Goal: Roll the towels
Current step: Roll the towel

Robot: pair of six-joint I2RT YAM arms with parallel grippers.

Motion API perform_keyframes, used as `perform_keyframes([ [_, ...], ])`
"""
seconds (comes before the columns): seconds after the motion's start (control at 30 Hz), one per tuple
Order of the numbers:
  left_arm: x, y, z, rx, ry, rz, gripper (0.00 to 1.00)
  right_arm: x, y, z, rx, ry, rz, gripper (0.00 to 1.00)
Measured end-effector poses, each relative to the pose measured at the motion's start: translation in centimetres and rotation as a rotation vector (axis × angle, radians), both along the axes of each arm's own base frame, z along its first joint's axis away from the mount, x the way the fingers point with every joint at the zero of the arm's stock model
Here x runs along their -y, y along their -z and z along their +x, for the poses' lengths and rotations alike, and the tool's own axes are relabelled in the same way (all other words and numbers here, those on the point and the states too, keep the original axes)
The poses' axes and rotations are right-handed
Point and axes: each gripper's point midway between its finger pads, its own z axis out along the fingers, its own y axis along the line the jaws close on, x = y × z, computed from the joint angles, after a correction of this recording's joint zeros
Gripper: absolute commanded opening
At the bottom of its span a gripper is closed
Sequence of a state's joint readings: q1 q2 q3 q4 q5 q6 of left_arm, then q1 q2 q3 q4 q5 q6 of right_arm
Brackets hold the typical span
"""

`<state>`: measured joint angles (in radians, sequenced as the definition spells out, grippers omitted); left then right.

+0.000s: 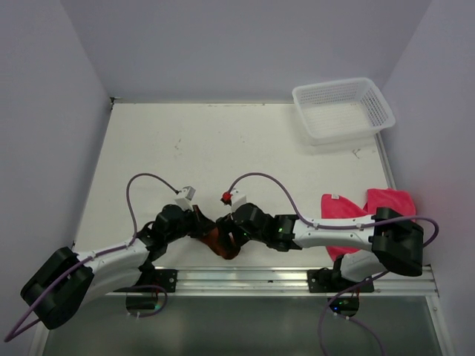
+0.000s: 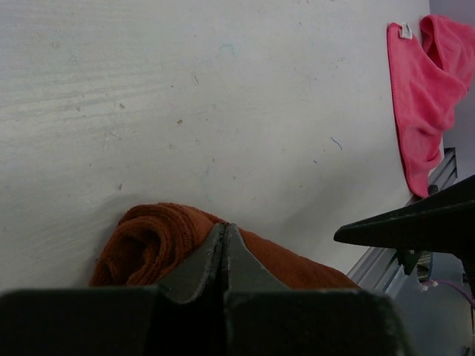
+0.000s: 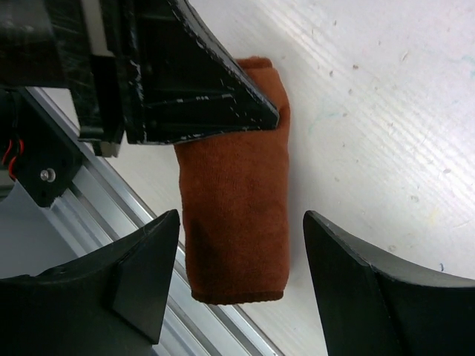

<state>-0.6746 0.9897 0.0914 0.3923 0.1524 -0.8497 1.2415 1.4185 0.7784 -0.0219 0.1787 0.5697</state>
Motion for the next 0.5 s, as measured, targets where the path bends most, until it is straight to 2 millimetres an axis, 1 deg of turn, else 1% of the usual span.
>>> perform_keyframes([
  [0.23, -0.1, 0.0, -0.1, 0.0, -0.001, -0.005, 0.0, 1.2, 3.6, -1.2, -0.087, 0.005, -0.045, 0.68],
  [0.33, -0.1, 0.0, -0.2, 0.001, -0.001, -0.006, 0.0, 1.2, 4.6, -1.7, -0.114, -0.002, -0.044, 0.6],
  [0.43, -0.1, 0.0, -0.2, 0.0, -0.001, -0.005, 0.0, 1.0, 4.5, -2.0, -0.127, -0.009, -0.025, 0.51],
  [0.47, -0.1, 0.0, -0.2, 0.0, -0.001, -0.005, 0.0, 0.8, 4.5, -2.0, -0.128, -0.013, -0.019, 0.46],
  [0.5, -0.1, 0.0, -0.2, -0.001, -0.001, -0.004, 0.0, 0.8, 4.5, -2.1, -0.129, -0.015, -0.016, 0.37],
])
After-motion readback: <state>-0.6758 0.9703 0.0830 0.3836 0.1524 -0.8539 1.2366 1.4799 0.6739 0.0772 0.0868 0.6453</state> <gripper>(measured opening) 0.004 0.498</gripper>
